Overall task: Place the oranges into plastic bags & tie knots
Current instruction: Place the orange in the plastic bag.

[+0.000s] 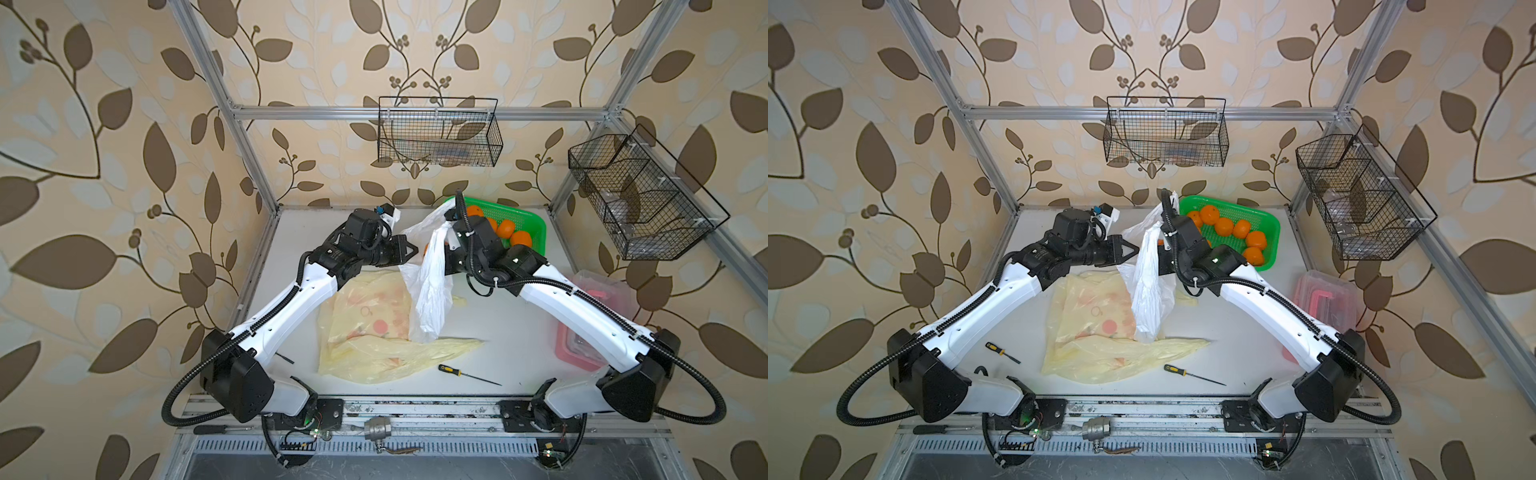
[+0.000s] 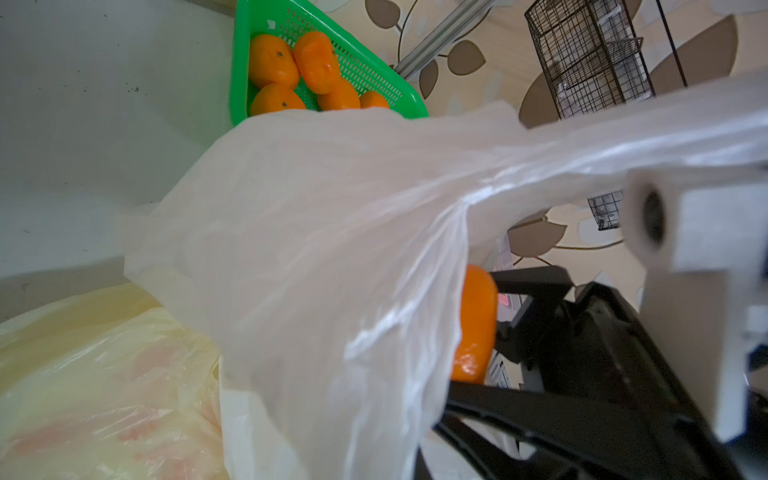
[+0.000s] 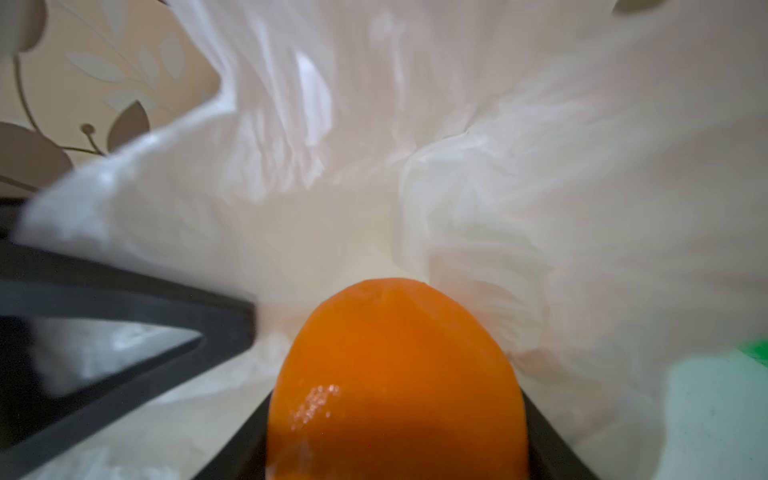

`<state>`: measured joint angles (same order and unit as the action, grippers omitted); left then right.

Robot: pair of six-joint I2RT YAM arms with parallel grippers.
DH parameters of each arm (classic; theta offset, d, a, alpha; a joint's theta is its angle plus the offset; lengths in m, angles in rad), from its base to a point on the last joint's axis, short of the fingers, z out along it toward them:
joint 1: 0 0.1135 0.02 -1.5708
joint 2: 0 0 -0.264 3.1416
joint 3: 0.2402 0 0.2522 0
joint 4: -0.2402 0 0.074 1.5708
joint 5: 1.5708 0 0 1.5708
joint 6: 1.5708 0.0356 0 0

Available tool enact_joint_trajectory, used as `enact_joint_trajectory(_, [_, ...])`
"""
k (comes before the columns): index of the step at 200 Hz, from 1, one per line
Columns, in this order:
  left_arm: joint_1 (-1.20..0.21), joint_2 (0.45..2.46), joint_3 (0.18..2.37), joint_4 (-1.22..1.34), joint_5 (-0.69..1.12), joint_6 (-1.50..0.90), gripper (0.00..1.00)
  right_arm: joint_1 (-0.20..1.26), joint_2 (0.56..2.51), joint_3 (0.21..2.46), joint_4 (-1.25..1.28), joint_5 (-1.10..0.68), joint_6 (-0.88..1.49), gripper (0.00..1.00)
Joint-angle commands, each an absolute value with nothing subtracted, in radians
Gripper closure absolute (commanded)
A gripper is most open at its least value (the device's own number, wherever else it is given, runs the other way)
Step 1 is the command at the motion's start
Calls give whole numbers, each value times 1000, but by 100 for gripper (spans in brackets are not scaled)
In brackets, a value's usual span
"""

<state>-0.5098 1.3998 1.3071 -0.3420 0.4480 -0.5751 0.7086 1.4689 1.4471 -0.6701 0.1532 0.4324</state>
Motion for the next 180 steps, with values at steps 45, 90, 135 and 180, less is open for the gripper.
enact_joint_trajectory(45, [-455,1354,1252,-366,388,-565,100,777,1434,1506,-618,135,357,8])
enact_joint_trajectory(90, [-436,1369,1258,-401,366,-543,100,735,1263,1376,-520,229,356,4])
enact_joint_trajectory(135, [-440,1431,1361,-579,216,-438,100,413,1148,1160,-481,135,521,9])
enact_joint_trajectory(180, [-449,1492,1418,-630,168,-385,100,197,1410,1209,-432,-30,545,11])
